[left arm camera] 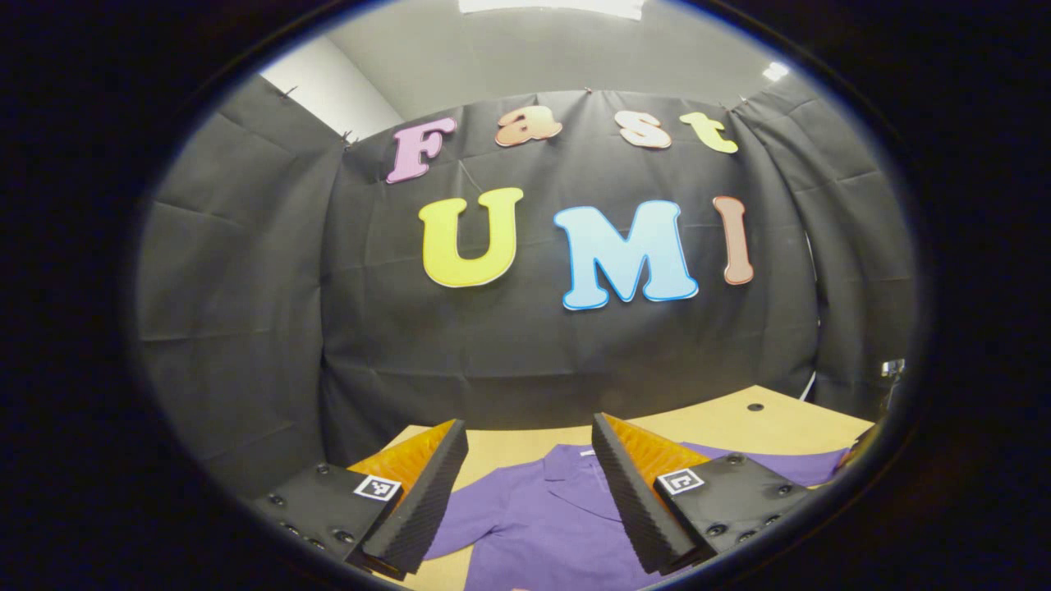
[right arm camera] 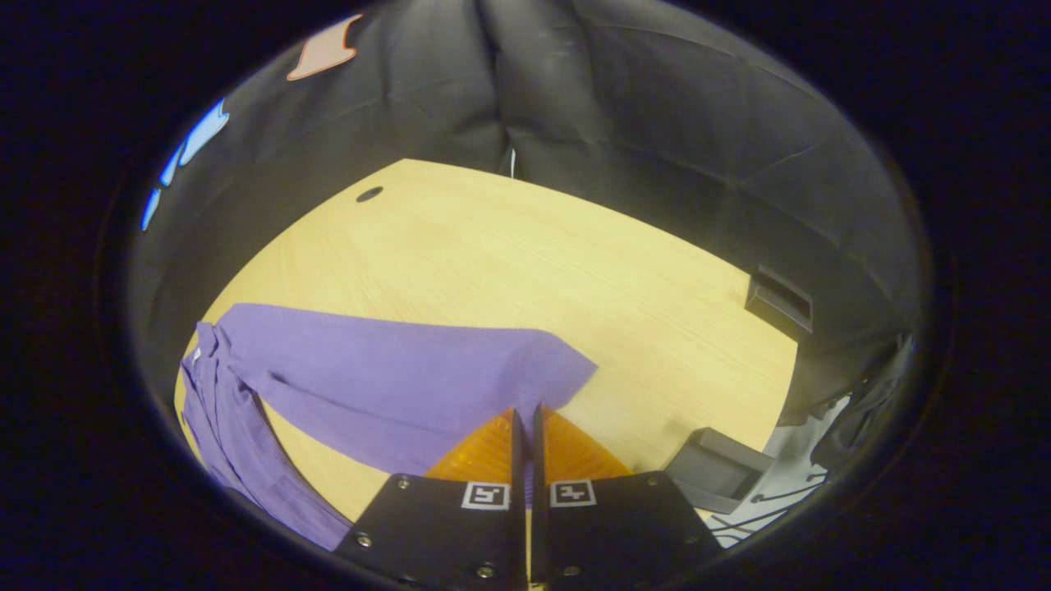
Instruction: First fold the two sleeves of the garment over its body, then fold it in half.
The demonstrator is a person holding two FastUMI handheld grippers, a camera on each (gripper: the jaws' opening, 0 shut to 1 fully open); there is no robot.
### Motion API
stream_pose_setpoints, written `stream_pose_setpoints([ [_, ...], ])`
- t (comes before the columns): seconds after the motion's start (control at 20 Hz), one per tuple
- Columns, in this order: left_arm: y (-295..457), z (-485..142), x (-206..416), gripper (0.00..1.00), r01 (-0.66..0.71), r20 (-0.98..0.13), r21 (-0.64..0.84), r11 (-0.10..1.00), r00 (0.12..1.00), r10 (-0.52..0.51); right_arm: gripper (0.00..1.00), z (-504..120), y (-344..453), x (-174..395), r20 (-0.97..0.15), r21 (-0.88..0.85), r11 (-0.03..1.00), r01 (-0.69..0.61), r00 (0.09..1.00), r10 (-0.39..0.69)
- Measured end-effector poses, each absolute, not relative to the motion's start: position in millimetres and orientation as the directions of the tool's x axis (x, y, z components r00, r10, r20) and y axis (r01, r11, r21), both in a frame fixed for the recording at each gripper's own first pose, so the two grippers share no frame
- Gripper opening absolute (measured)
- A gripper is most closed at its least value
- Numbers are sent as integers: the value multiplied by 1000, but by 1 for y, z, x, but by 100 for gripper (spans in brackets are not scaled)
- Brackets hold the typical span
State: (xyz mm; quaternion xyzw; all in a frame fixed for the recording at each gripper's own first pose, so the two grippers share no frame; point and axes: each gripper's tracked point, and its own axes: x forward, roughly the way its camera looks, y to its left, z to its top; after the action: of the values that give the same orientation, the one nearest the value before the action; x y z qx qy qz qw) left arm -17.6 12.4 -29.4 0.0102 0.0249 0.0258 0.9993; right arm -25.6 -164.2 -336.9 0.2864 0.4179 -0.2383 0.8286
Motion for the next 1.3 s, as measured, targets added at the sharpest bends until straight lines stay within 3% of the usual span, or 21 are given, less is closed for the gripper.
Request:
stream_pose_setpoints([
  [0.3, 30, -28, -19, 100, -62, -39, 34, 997, 997, 64, 4, -283, -166, 1, -742, 342, 745, 572, 651, -159],
  [0.65, 50, -43, -14, 100, -60, -52, 3, 998, 997, 60, 4, -182, -120, 56, -604, 472, 765, 438, 793, -80],
  [0.9, 74, -56, -9, 100, -63, -63, -19, 998, 996, 62, 4, -114, -80, 99, -489, 449, 836, 315, 870, -65],
  [1.0, 87, -59, -8, 95, -77, -62, -15, 997, 995, 76, 4, -88, -62, 119, -442, 432, 863, 261, 895, -50],
  [1.1, 102, -59, -9, 100, -97, -53, -8, 995, 994, 97, 4, -59, -39, 136, -394, 423, 883, 203, 919, -23],
  [1.3, 125, -69, -19, 100, -131, -69, -16, 991, 989, 129, 3, -19, 12, 172, -317, 404, 910, 89, 947, 48],
])
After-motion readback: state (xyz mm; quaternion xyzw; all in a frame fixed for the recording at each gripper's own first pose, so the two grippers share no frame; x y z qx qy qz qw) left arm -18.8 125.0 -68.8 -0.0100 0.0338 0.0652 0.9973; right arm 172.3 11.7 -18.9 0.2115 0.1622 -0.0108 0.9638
